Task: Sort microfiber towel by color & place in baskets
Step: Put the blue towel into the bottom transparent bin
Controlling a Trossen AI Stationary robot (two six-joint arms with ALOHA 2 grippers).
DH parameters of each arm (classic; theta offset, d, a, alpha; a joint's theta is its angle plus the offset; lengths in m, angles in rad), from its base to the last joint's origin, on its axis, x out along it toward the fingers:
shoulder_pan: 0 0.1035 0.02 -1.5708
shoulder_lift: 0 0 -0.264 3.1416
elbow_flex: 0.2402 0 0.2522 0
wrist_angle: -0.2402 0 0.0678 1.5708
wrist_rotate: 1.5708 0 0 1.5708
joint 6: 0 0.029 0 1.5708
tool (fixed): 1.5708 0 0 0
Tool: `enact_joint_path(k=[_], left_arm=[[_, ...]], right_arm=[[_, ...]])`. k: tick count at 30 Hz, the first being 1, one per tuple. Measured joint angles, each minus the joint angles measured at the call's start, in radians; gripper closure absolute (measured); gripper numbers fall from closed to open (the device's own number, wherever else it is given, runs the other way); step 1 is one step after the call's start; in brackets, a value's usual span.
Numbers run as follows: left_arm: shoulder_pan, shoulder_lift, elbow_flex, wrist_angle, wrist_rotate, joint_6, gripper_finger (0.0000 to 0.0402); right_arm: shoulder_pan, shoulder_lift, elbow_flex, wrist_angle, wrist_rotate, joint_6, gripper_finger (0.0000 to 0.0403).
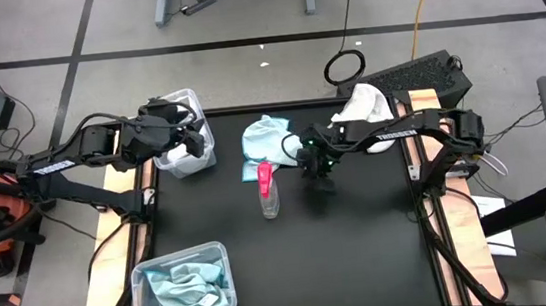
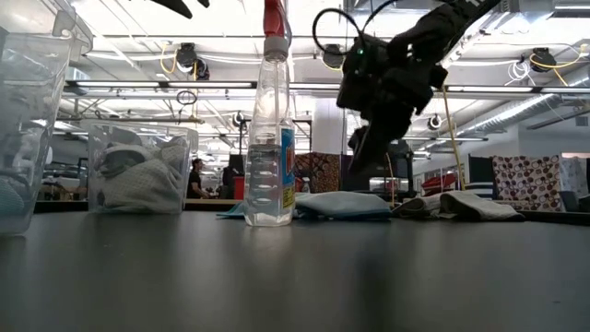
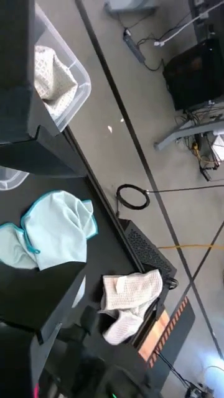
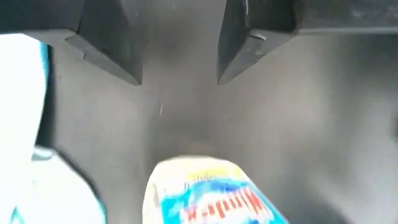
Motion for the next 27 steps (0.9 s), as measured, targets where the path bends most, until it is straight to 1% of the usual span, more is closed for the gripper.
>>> enact_joint_path(k=[6, 10, 14, 17, 19, 23, 27], left_arm=[[0.0, 0.01, 0.0, 0.002, 0.002, 0.096, 0.0164], [0.0, 0.031, 0.0, -0.009, 0.013, 0.103, 0.0164], [0.0, 0.068, 0.0, -0.072, 0.018, 0.104, 0.0164], [0.0, 0.091, 0.0, -0.151, 0.089, 0.101, 0.0164], [0.0, 0.109, 0.0, -0.21, 0.135, 0.095, 0.0164], [-0.003, 0.153, 0.0, -0.281, 0.183, 0.094, 0.0164], [-0.007, 0.184, 0.0, -0.286, 0.208, 0.105, 0.0164]], right_arm=[[0.0, -0.038, 0.001, 0.065, -0.001, 0.057, 0.0205], [0.001, -0.048, 0.001, 0.134, -0.004, 0.11, 0.0205], [0.014, -0.043, 0.001, 0.205, 0.004, 0.159, 0.0204], [0.03, -0.032, 0.001, 0.273, 0.007, 0.219, 0.0198], [0.042, -0.023, 0.001, 0.336, 0.041, 0.255, 0.0191], [0.064, 0.004, 0.001, 0.435, 0.147, 0.274, 0.017], [0.067, 0.048, 0.002, 0.484, 0.244, 0.279, 0.0144]])
